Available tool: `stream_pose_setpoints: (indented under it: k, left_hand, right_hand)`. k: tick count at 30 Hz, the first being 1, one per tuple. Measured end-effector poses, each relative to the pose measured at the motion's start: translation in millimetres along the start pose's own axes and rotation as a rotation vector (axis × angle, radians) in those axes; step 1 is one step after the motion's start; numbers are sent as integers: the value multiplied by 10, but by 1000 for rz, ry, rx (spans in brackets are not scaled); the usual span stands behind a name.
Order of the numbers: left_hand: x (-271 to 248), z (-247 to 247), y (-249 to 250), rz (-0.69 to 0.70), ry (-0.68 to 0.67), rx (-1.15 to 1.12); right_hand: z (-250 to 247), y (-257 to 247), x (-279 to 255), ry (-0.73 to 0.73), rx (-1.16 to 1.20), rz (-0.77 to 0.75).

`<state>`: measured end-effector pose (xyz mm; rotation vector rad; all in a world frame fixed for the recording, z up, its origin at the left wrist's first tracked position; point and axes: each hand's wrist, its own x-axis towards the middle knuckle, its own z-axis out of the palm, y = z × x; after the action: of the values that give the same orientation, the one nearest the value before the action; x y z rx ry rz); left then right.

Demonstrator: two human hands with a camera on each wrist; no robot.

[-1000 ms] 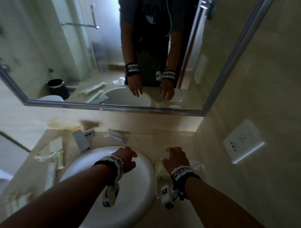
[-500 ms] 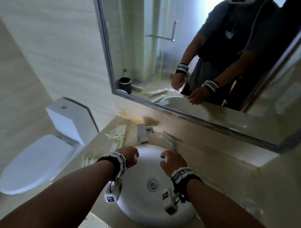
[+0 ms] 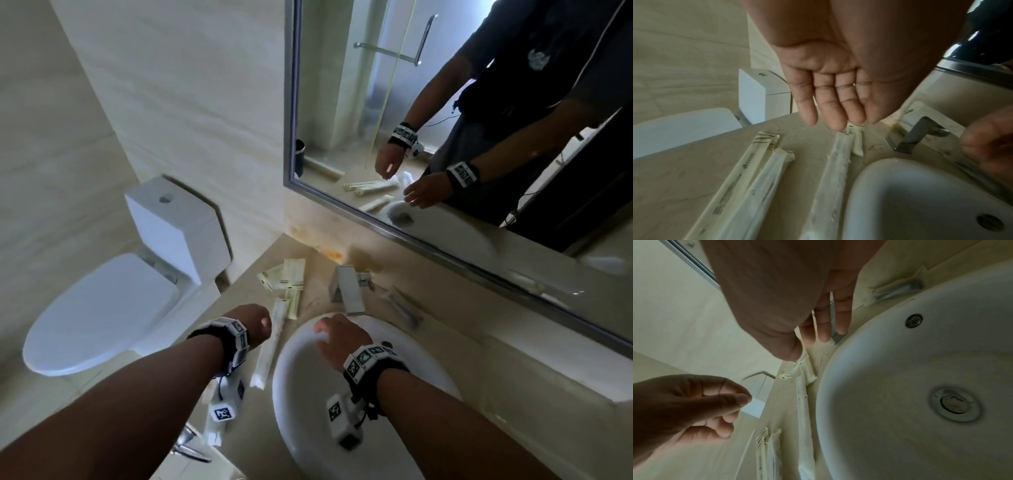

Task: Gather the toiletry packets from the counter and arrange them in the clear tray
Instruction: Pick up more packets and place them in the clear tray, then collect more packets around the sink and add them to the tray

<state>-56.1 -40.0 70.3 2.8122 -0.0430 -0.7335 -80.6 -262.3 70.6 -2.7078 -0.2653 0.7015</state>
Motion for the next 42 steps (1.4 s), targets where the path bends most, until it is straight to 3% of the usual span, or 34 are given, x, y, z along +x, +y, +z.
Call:
stream_pose_setpoints:
  k: [11,19,24,34,42]
  left_hand:
    - [943,-251,-633,12,10,-56]
    - [1605,-327,-626,16,48,-71]
    - [1839,-213,-627,-11,34,-91]
    - [2247,-40,-609,-130,8,-94]
    - [2413,24,-619,-165,-41,-93]
  right_hand:
    - [42,-483,974,-43,43,133]
    - [-36,-553,1681,-82,100,235]
    - [-32,-534,2025,-31,134,301]
    - [31,-444,2482,-147,3,259]
    - [117,-390,2594,-1,24,223]
